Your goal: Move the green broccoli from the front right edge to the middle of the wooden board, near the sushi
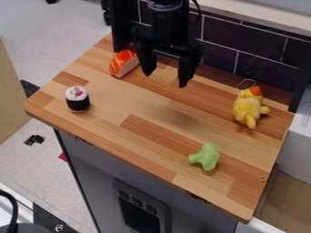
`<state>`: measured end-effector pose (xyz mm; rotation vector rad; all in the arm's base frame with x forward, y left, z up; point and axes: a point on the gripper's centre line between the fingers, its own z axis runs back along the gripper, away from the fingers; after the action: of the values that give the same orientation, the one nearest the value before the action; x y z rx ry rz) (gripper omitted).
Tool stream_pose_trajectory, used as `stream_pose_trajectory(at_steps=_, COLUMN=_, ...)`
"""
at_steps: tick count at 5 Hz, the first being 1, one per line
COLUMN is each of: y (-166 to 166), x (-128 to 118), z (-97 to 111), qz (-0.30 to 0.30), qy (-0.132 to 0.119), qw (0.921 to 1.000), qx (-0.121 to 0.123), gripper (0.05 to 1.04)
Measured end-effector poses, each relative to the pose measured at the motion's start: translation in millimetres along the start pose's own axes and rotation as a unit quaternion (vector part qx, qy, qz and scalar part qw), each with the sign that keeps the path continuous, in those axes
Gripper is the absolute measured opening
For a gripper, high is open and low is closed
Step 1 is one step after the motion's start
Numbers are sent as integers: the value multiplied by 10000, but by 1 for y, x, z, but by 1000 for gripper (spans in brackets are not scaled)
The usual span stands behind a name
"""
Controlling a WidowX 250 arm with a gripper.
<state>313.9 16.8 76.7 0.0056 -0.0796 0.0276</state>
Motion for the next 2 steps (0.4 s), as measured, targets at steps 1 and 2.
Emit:
stream_pose_trajectory(at_steps=1, y=0, x=-4, z=-8, qz=23, qy=146, qw=9999, qx=-3, gripper=1000)
stream_pose_trajectory(at_steps=2, y=-7, x=-9, z=-12, qz=31, qy=229, qw=9997, qx=36, gripper=1000)
